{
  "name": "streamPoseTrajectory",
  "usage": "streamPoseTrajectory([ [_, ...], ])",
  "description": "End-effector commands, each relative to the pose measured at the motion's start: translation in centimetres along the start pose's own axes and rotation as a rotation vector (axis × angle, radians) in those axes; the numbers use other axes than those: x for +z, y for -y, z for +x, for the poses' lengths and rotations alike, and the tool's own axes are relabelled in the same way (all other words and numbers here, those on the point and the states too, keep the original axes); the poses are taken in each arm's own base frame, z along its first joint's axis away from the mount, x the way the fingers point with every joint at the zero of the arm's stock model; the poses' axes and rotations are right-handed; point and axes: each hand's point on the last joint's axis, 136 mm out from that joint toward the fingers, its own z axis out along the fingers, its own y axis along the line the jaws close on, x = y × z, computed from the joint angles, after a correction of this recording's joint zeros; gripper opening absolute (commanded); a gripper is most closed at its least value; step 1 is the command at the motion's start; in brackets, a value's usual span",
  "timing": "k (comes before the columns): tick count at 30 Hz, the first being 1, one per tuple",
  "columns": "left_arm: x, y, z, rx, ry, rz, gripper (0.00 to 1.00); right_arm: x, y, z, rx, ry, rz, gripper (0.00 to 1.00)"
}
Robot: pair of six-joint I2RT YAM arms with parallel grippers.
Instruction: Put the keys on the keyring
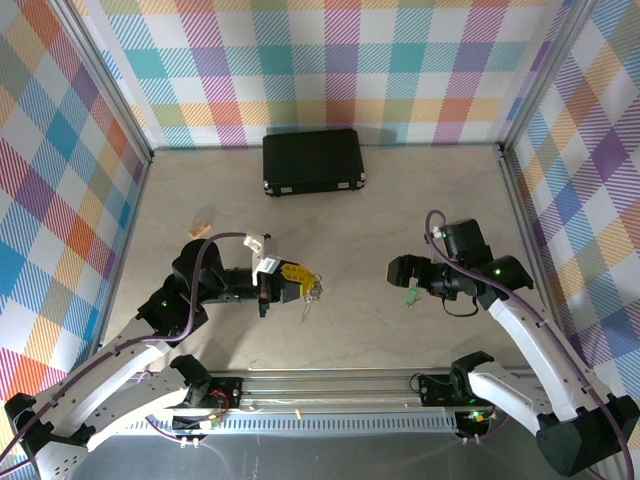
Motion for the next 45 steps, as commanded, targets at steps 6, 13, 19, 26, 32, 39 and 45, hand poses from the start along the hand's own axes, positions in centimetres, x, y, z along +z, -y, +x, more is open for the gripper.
streamPoseTrajectory([
  [6, -0.3, 0.0, -0.5, 0.002, 0.06, 0.004, 0.0, 1.2, 3.5, 3.1, 0.121, -0.073, 0.098, 0.99],
  [13, -0.4, 0.0, -0.3, -0.017, 0.065, 0.003, 0.0, 2.4, 5.4, 5.3, 0.175, -0.115, 0.138, 0.99],
  [19, -0.3, -0.3, -0.1, -0.039, 0.075, -0.002, 0.0, 3.6, 5.5, 4.6, 0.166, -0.131, 0.152, 0.99],
  [26, -0.5, -0.1, 0.1, -0.042, 0.084, 0.0, 0.0, 6.7, 6.0, 2.8, 0.186, -0.126, 0.169, 1.0],
  [32, -0.3, 0.0, 0.1, -0.044, 0.107, 0.025, 0.0, 8.3, 7.7, 2.8, 0.191, -0.128, 0.229, 0.93],
  [39, -0.3, 0.1, 0.1, -0.055, 0.126, 0.035, 0.0, 9.6, 8.8, 3.3, 0.194, -0.156, 0.26, 0.8],
  [45, 0.2, -0.2, -0.1, -0.087, 0.13, 0.048, 0.0, 9.9, 9.8, 4.5, 0.196, -0.167, 0.279, 0.7],
])
